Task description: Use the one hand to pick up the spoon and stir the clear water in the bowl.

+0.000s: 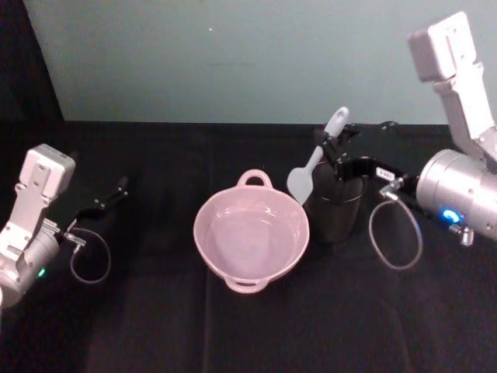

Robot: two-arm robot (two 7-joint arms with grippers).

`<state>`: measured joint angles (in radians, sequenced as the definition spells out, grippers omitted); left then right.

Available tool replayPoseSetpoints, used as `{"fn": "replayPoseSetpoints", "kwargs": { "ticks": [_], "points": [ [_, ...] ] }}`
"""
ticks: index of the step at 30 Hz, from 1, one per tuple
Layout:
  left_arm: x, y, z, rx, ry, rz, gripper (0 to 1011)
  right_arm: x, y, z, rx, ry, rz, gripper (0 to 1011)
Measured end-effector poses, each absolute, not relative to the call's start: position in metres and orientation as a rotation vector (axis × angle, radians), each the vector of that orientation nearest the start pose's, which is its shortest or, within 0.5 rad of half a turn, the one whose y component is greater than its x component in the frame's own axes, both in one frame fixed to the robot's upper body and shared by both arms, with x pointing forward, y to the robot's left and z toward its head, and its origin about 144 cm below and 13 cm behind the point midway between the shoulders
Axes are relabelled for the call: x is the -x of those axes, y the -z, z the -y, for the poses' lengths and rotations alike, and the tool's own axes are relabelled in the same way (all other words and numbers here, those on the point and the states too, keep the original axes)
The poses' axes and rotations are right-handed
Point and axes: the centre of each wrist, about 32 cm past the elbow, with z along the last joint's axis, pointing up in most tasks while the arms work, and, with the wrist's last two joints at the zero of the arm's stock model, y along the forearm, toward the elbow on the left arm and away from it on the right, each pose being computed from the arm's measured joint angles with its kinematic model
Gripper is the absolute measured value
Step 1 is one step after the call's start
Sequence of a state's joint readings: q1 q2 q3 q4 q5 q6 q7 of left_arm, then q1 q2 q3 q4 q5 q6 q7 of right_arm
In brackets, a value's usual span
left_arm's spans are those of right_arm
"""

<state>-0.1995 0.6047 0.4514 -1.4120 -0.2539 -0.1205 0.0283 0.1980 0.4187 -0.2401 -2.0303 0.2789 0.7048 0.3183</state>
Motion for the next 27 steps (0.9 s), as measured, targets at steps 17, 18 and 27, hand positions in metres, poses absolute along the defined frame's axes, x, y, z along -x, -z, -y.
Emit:
{"fn": "replayPoseSetpoints", "kwargs": {
  "ticks": [17,18,27],
  "points": [
    [-0.489,-1.140,-0.310,-0.304,-1.248,0.285,1011,-0.457,-1.350,0.250,0.144,1.119,-0.207,120],
    [-0.489,-1.140,-0.310,-0.304,-1.248,0.285,1011,-0.457,-1.350,0.251,0.139,1.124,-0.217,120],
    [-0.489,-1.140,-0.310,-0.304,-1.248,0.285,1011,-0.463,-1.342,0.269,0.109,1.169,-0.339,120]
  ]
}}
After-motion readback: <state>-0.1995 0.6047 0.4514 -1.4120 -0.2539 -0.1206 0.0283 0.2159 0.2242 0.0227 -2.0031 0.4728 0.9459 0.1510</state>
